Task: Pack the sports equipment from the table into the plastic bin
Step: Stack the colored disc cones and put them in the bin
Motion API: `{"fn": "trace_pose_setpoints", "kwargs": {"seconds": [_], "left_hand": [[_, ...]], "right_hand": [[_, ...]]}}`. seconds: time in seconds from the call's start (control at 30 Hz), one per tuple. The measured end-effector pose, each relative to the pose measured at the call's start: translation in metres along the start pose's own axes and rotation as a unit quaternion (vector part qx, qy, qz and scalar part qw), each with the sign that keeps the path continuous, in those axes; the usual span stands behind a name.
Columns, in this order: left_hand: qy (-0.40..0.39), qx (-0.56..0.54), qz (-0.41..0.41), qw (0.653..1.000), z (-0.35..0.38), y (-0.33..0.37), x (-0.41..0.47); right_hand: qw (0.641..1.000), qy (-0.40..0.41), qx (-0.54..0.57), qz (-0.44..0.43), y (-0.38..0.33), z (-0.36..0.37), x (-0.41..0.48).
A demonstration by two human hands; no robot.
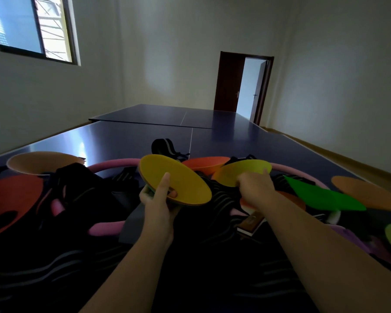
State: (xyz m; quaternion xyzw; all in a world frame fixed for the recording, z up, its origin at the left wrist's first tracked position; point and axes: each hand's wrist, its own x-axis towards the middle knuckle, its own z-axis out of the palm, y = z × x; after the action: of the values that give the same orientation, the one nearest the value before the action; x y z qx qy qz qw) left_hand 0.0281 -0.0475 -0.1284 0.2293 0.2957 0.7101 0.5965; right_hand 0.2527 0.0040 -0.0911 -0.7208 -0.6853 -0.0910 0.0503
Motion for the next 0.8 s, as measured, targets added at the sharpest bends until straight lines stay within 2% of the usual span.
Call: {"fn": "trace_pose_setpoints", "kwargs": {"seconds": [0.1,0.17,0.27,0.43,0.63,0.8], "left_hand": [[0.002,-0.01,-0.001,1.0,0.0,-0.003,0.003],[0.0,-0.019,-0.008,1.0,0.001,-0.003,0.005],[-0.001,-0.019,-0.016,1.0,0.002,-0.002,0.005],[-0.008,-0.02,-0.044,0.999,0.002,0.001,0.004],[-0.015,-0.019,-0.055,0.998,0.002,0.001,0.003],[0.001,-0.01,-0.063,0.998,0.002,0.003,0.005]], "right_hand": [[0.995,0.095,0.007,0.002,0.012,-0.01,0.002],[0.982,0.177,0.07,0.012,0.016,-0.022,0.003],[0.95,0.259,0.174,0.005,0.011,-0.033,0.002],[0.915,0.366,0.154,-0.072,-0.022,-0.052,-0.01],[0.886,0.416,0.167,-0.116,-0.051,-0.051,0.01],[0.918,0.336,0.183,-0.101,-0.067,-0.029,0.056]]}}
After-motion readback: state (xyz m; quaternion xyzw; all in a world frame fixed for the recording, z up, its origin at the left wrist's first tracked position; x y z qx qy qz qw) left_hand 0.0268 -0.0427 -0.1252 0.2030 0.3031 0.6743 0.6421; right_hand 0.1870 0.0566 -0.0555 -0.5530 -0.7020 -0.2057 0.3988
